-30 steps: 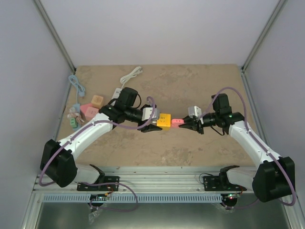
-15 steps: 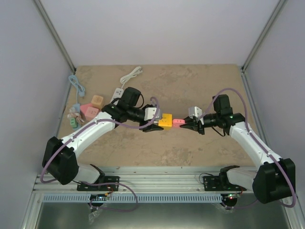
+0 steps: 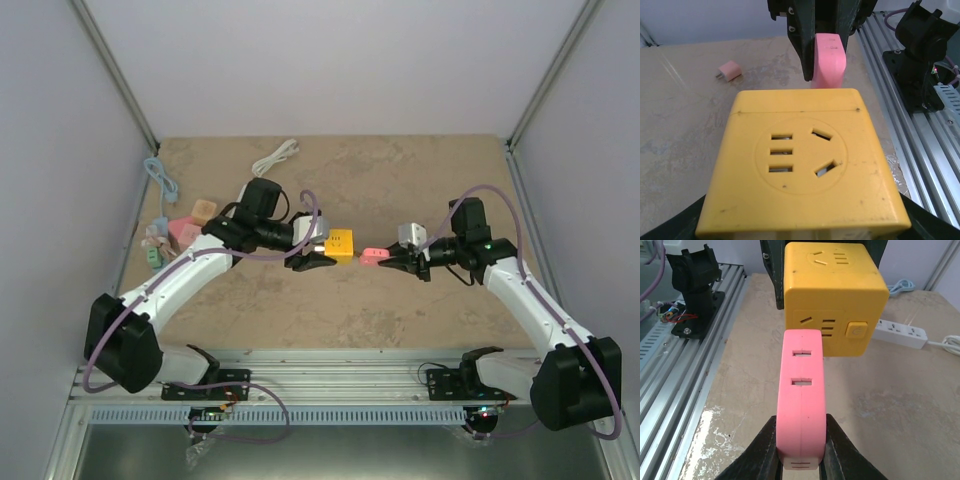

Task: Pull the plug off the socket
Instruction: Remove the plug from the socket.

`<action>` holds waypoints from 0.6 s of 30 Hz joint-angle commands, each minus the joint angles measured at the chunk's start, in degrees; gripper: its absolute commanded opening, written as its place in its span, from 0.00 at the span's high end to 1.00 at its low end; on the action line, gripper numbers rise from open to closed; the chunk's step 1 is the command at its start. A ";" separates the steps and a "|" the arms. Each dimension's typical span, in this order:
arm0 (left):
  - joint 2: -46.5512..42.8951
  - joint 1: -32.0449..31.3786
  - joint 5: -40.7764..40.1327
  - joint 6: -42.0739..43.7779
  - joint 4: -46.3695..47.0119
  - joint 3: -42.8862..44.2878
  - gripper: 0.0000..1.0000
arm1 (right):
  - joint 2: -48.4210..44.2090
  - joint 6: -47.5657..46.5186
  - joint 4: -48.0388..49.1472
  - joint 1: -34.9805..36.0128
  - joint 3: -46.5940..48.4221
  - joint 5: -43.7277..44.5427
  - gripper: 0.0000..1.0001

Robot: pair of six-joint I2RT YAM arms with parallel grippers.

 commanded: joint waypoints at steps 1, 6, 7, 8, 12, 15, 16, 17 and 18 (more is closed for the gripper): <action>-2.35 0.47 3.65 -0.44 2.86 -1.10 1.00 | -0.30 -0.93 -0.53 -0.24 -0.49 -2.07 0.99; -2.59 0.45 2.44 -0.12 2.72 -1.33 1.00 | -0.44 -0.93 -0.61 -0.45 -0.40 -2.05 0.99; -2.62 0.47 2.18 -0.02 2.72 -1.38 1.00 | -0.39 -0.93 -0.61 -0.62 -0.49 -1.94 0.99; -2.65 0.43 2.01 -0.06 2.74 -1.40 1.00 | -0.39 -0.93 -0.52 -0.78 -0.49 -1.87 0.99; -2.80 0.41 0.47 -0.82 3.21 -1.23 1.00 | -0.39 1.39 1.99 -1.31 -1.08 0.01 0.99; -3.04 0.42 -1.67 -1.62 3.92 -1.47 1.00 | -0.31 4.05 4.97 -1.76 -1.58 2.54 0.99; -3.11 0.44 -2.35 -1.74 4.07 -1.52 1.00 | -0.30 5.22 6.17 -1.86 -1.81 3.77 0.99; -3.22 0.41 -3.24 -1.84 4.23 -1.55 1.00 | -0.30 6.16 7.33 -2.03 -2.03 5.15 1.00; -3.32 0.43 -4.22 -1.91 4.51 -1.73 1.00 | -0.22 6.98 8.53 -2.20 -2.29 6.49 1.00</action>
